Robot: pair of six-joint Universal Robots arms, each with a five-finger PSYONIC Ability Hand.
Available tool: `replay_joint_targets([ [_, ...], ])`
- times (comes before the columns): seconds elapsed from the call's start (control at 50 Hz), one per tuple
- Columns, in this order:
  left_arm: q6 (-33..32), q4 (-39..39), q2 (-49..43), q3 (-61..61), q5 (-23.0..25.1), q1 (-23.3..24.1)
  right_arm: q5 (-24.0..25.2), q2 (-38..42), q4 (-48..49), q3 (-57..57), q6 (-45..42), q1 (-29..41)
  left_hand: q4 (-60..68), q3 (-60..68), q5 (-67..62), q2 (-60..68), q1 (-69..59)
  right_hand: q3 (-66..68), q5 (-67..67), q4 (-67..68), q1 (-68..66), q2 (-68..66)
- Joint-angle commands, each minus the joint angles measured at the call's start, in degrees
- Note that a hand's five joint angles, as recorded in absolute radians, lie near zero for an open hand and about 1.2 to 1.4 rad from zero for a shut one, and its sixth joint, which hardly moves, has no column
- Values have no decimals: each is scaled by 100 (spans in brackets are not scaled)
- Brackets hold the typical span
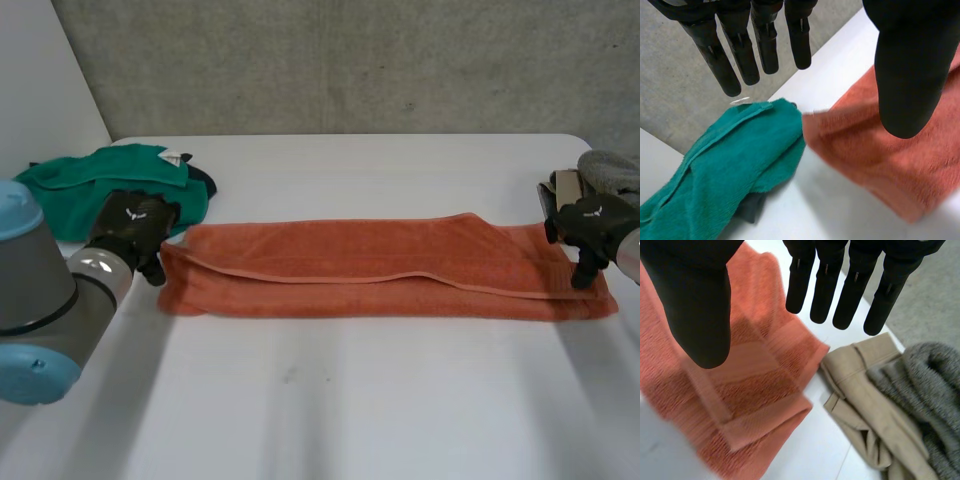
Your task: Fold the laundry.
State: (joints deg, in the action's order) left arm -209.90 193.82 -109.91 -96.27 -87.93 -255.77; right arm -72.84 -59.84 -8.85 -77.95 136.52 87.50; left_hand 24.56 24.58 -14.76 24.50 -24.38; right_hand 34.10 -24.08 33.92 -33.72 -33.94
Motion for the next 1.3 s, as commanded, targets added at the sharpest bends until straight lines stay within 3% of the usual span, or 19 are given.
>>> replay_joint_targets([
  [0.02,-840,226,-302,-226,188,-289,94,69,76,-343,-529,-181,500,498,-480,506,-518,492,-494,510,-530,-508],
  [0.2,-956,358,-777,47,602,-430,68,456,551,-431,-820,-172,500,498,-480,506,-518,-467,465,-449,428,451],
  [0.42,-938,1131,-910,91,620,-369,112,596,1579,-774,-855,-154,668,666,-648,674,-686,19,-21,37,-58,-35],
  [0.54,-938,1246,-901,108,620,-351,112,737,1702,-713,-855,-146,652,649,-631,658,-670,607,-609,626,-646,-624],
  [1.02,-956,1132,-1595,846,716,-378,86,491,1589,-598,-820,-154,584,582,-564,590,-602,542,-544,560,-581,-558],
  [1.3,-938,895,-1762,1092,918,-158,147,482,1544,-467,-829,-137,1122,1120,-1102,1128,-1140,575,-577,594,-614,-592],
])
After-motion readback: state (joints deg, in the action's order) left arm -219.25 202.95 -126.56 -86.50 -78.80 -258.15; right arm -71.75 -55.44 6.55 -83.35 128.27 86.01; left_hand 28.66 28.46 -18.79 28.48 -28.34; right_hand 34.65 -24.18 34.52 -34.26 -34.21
